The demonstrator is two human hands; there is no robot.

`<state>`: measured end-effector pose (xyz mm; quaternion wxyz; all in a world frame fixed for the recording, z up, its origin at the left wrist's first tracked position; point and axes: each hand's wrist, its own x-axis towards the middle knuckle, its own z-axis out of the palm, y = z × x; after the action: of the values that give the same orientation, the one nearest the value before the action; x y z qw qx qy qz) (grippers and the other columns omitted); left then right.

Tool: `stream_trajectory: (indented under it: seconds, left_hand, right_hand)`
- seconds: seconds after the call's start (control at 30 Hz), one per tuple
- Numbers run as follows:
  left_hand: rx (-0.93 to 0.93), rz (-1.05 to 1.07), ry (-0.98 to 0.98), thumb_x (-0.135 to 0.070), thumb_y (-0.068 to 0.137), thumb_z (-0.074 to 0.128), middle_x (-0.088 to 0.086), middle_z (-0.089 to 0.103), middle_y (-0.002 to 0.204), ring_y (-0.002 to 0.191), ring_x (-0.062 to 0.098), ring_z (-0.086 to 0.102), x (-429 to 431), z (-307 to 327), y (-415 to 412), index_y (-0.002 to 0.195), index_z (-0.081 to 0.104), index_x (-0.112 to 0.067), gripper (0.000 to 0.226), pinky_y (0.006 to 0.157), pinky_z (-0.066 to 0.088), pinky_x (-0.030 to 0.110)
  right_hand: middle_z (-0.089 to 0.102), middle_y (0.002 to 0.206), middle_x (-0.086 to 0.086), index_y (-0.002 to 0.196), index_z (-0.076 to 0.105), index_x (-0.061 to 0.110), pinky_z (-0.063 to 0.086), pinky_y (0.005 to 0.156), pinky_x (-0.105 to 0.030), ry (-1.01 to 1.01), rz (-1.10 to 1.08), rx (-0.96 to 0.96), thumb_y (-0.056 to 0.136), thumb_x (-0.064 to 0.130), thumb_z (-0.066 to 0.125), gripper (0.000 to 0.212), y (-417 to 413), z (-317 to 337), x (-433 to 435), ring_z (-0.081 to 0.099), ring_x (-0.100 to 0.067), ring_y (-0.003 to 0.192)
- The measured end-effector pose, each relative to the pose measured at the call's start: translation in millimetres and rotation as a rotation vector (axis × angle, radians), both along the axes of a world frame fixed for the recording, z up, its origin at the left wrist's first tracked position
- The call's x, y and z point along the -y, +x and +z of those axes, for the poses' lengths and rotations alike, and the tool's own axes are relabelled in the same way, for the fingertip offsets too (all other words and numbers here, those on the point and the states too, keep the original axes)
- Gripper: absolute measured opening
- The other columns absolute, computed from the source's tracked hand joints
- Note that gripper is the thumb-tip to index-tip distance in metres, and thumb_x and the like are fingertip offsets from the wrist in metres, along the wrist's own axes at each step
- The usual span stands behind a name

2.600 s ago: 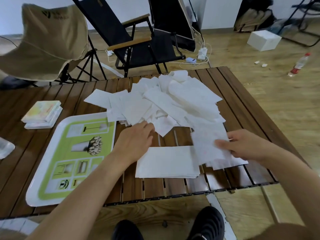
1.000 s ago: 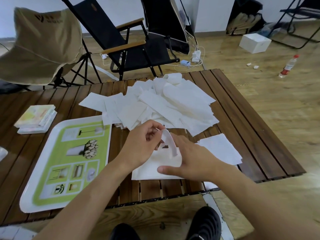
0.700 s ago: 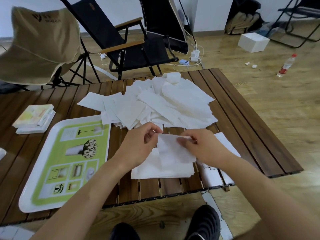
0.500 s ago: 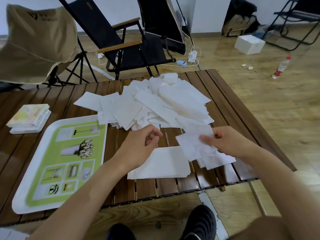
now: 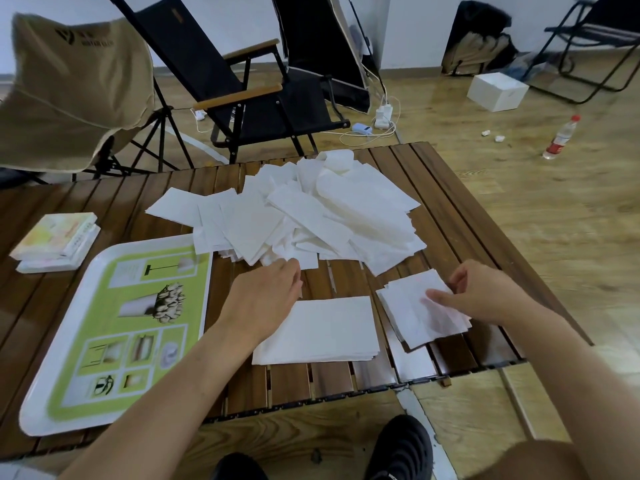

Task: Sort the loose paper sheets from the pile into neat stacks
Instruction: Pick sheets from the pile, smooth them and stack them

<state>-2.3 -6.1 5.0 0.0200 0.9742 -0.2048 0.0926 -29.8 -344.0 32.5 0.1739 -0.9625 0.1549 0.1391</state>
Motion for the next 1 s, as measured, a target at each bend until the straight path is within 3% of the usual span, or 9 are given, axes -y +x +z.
stream_trajectory:
  seconds: [0.13,0.23,0.33,0.43,0.57,0.8,0.87,0.93,1.0]
  left_hand:
    - [0.014,0.02,0.188,-0.019,0.096,0.065,0.004,0.055,0.107,0.071,0.015,0.061,-4,-17,17,0.114,0.06,-0.014,0.019,0.043,0.046,0.024]
    - [0.012,-0.029,0.336,-0.005,0.088,0.074,0.009,0.05,0.131,0.086,0.017,0.062,2,-12,28,0.124,0.056,-0.013,0.041,0.054,0.047,0.022]
    - [0.05,-0.042,0.409,-0.003,0.093,0.066,0.011,0.039,0.148,0.098,0.018,0.058,11,3,39,0.122,0.055,-0.013,0.032,0.063,0.039,0.025]
    - [0.069,-0.136,0.43,-0.005,0.098,0.063,0.007,0.049,0.136,0.09,0.015,0.058,8,0,46,0.116,0.063,-0.016,0.021,0.061,0.041,0.025]
    - [0.129,-0.041,-0.082,-0.024,0.099,0.068,-0.002,0.064,0.1,0.077,0.013,0.065,-2,-6,50,0.105,0.074,-0.022,0.009,0.058,0.052,0.022]
    - [0.11,0.041,-0.811,-0.033,0.099,0.063,-0.017,0.072,0.097,0.077,0.0,0.06,7,47,6,0.109,0.078,-0.022,0.021,0.064,0.044,0.01]
    - [0.035,0.099,-0.998,-0.036,0.098,0.064,-0.015,0.073,0.09,0.074,0.013,0.063,9,60,-9,0.104,0.077,-0.026,0.018,0.064,0.05,0.022]
    - [-0.036,0.151,-1.194,-0.036,0.098,0.065,-0.009,0.074,0.087,0.075,0.017,0.066,8,67,-21,0.101,0.076,-0.028,0.014,0.065,0.054,0.03]
    - [-0.136,0.236,-1.405,-0.03,0.099,0.064,-0.01,0.071,0.077,0.063,0.006,0.062,7,65,-28,0.101,0.075,-0.025,0.012,0.055,0.049,0.02]
  right_hand:
    - [0.062,0.076,0.0,0.09,0.054,0.017,0.045,0.056,-0.029,0.039,-0.071,0.152,0.089,0.055,0.067,0.04,0,15,-7,0.056,-0.013,0.065]
    - [0.056,0.066,0.001,0.078,0.055,0.016,0.04,0.054,-0.024,0.118,0.002,0.177,0.092,0.049,0.066,0.038,0,19,-26,0.048,-0.012,0.056]
    - [0.056,0.065,0.003,0.074,0.055,0.016,0.039,0.055,-0.023,0.161,0.086,0.188,0.092,0.048,0.065,0.037,4,19,-43,0.048,-0.011,0.056]
    - [0.06,0.067,0.002,0.075,0.057,0.018,0.043,0.056,-0.024,0.175,0.149,0.177,0.094,0.049,0.063,0.037,8,16,-59,0.051,-0.011,0.058]
    - [0.059,0.067,0.003,0.078,0.059,0.017,0.039,0.055,-0.022,0.175,0.204,0.138,0.096,0.049,0.059,0.037,10,12,-75,0.051,-0.01,0.058]
    - [0.067,0.086,0.009,0.106,0.06,0.023,0.046,0.06,-0.016,0.609,0.182,0.039,0.087,0.06,0.066,0.042,11,12,-94,0.063,0.0,0.073]
    - [0.056,0.08,0.003,0.123,0.057,0.023,0.035,0.048,-0.015,0.788,0.159,-0.053,0.084,0.065,0.066,0.058,7,12,-98,0.048,0.001,0.052]
    - [0.048,0.084,-0.004,0.13,0.056,0.025,0.028,0.049,-0.019,0.942,0.178,-0.14,0.083,0.066,0.064,0.063,4,11,-103,0.035,-0.004,0.052]
    - [0.05,0.072,0.006,0.128,0.062,0.026,0.024,0.05,-0.02,1.066,0.176,-0.168,0.083,0.063,0.064,0.058,2,11,-108,0.03,-0.006,0.055]
